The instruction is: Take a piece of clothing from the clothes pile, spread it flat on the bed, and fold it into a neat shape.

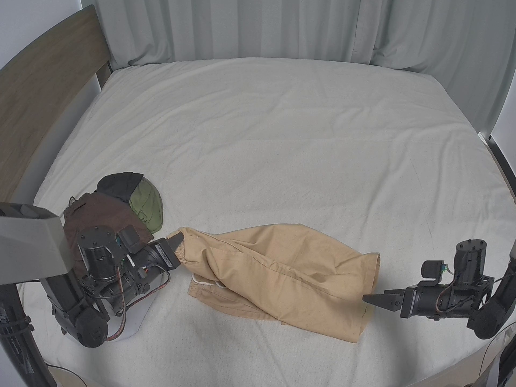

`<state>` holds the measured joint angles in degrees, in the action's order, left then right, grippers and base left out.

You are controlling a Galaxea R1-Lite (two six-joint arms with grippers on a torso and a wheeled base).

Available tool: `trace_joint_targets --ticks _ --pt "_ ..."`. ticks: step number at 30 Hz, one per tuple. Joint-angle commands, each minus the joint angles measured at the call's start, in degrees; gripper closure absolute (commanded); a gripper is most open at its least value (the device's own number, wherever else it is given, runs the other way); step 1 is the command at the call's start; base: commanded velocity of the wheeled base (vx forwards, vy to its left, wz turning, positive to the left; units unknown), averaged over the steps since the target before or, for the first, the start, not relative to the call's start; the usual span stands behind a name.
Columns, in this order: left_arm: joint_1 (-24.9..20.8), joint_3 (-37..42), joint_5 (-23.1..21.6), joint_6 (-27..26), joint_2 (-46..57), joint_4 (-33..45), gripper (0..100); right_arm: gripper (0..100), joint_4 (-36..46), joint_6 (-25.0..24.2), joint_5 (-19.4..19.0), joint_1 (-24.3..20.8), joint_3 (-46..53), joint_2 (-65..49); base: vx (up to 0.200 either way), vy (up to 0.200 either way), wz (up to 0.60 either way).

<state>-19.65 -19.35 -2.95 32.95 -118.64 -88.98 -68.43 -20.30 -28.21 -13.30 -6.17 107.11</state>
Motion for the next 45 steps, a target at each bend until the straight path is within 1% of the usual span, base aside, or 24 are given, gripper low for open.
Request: trace_joint_targets --ticks 1,7,8,9,10,17,20,24,25,26,32,35,37,40,45 --pt "0.1 -0.1 0.0 0.0 0.1 -0.2 100 0 -5.2 -1.7 0.3 -0.4 2.5 7.9 0.000 0.000 0.00" --pt "0.1 -0.2 -0.1 0.0 0.2 -0.2 100 0 -15.7 -2.0 1.0 -0.4 3.9 16.5 0.000 0.000 0.00" --pt "0.1 -0.2 -0.1 0.0 0.2 -0.2 100 0 -15.7 -2.0 1.0 -0.4 3.9 16.5 0.000 0.000 0.00" --pt "0.1 -0.1 -0.1 0.1 0.7 -0.1 100 0 -19.6 -2.2 1.5 -0.3 4.4 19.3 0.000 0.000 0.00" --pt "0.1 -0.2 -0.1 0.1 0.8 -0.2 100 0 -20.3 -2.4 1.8 -0.2 4.4 20.3 0.000 0.000 0.00" --pt "0.1 -0.1 -0.1 0.0 0.9 -0.1 100 0 -20.0 -3.3 1.9 -0.4 3.7 21.9 0.000 0.000 0.00" --pt "0.1 -0.2 -0.1 0.1 0.9 -0.2 100 0 -20.0 -3.8 2.0 -0.3 1.7 22.1 0.000 0.000 0.00" --pt "0.0 -0.1 -0.1 0.0 1.0 -0.1 100 0 -20.0 -7.3 2.0 -0.6 0.2 22.2 0.000 0.000 0.00" --pt "0.0 -0.1 -0.1 0.0 1.0 -0.1 100 0 -20.0 -7.3 2.0 -0.6 0.2 22.2 0.000 0.000 0.00" --pt "0.0 -0.1 -0.1 0.0 1.0 -0.2 100 0 -20.0 -8.7 2.1 -0.7 -0.6 22.4 0.000 0.000 0.00" --pt "0.0 -0.1 -0.1 0.0 1.0 -0.2 100 0 -20.1 -9.7 2.1 -1.0 -2.4 24.7 0.000 0.000 0.00" --pt "0.1 -0.1 -0.1 0.0 1.0 -0.2 100 0 -20.1 -10.8 2.1 -2.3 -2.9 24.7 0.000 0.000 0.00" --pt "0.1 -0.1 -0.1 0.0 1.0 -0.2 100 0 -20.1 -12.2 2.3 -3.1 -3.5 24.7 0.000 0.000 0.00" --pt "0.1 -0.1 -0.1 0.0 1.0 -0.2 100 0 -20.1 -13.0 4.2 -3.9 -4.6 24.8 0.000 0.000 0.00" --pt "0.1 -0.1 -0.1 0.0 1.0 -0.2 100 0 -20.2 -13.4 4.6 -4.3 -4.7 24.7 0.000 0.000 0.00"
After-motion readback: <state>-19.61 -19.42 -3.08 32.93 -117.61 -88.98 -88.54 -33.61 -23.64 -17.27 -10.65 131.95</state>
